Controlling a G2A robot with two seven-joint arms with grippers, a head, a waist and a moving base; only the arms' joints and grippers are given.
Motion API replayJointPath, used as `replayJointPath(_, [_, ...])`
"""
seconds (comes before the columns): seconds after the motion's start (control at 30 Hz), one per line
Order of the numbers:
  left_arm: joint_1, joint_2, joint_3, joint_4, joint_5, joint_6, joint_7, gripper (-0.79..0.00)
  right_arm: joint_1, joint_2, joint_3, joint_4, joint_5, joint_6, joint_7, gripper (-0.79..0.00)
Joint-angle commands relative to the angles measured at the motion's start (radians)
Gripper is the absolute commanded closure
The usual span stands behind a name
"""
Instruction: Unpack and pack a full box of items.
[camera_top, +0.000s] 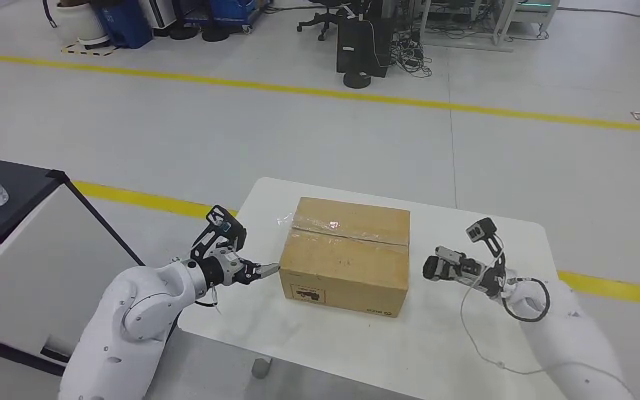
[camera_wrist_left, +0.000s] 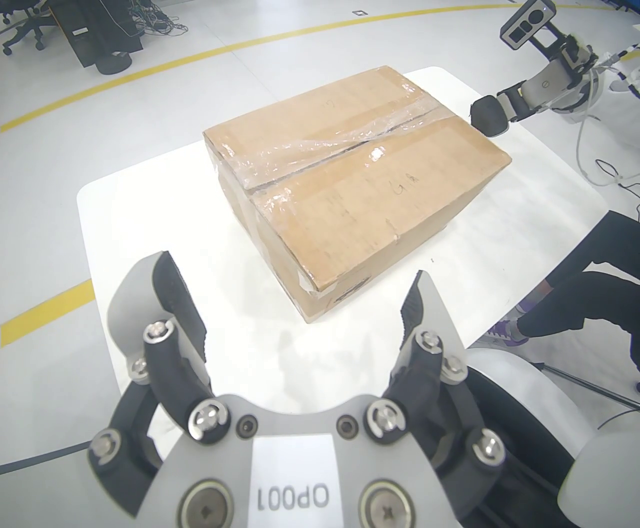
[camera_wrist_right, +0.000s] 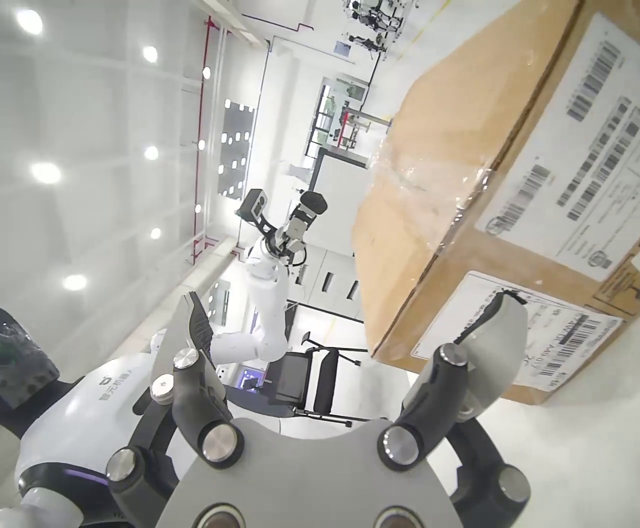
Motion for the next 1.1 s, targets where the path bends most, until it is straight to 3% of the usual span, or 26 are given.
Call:
replayJointPath(0.0, [0.000, 0.000, 0.000, 0.000, 0.000, 0.000, 0.000, -0.785, 0.012, -0.006, -0.029, 0.018, 0.002, -0.010, -0.010, -0.785])
replayJointPath(0.4, [0.000, 0.000, 0.000, 0.000, 0.000, 0.000, 0.000, -0.785, 0.058, -0.020, -0.130, 0.073, 0.002, -0.026, -0.026, -0.785])
replayJointPath(1.07, [0.000, 0.000, 0.000, 0.000, 0.000, 0.000, 0.000, -0.785, 0.051, -0.010, -0.208, 0.034, 0.010, -0.020, -0.019, -0.785])
